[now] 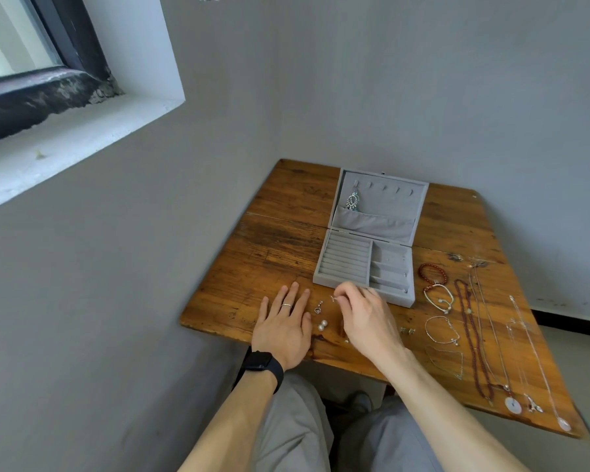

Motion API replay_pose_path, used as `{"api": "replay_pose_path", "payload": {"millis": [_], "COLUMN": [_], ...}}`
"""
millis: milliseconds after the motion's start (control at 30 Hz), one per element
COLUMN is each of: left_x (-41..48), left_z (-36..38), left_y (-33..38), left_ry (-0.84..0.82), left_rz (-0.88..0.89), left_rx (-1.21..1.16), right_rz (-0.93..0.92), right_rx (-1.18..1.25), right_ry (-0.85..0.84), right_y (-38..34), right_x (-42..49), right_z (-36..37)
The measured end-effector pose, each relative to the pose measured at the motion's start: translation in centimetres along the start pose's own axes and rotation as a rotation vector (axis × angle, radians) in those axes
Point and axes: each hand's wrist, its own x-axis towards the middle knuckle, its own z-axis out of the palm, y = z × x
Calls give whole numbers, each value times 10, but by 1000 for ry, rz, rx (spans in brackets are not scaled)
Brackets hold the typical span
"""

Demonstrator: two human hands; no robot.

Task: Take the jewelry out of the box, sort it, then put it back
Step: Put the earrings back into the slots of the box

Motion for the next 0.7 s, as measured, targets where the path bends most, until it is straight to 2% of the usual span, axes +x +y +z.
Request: {"api": "replay_pose_path", "payload": {"millis": [267, 467, 700], "left_x": [12, 30, 39], "left_z": [-19, -39, -41], "left_y": [3, 25, 30], "left_ry": [-21, -38, 18], "left_rz": [-36, -32, -58], "left_rx": [-142, 6, -123], "right_rz": [174, 251, 267], "right_rx": [347, 415, 438], "right_ry": [202, 212, 247], "right_y": [3, 9, 14], "right_x": [-81, -124, -128], "right_z": [-26, -32, -45]}}
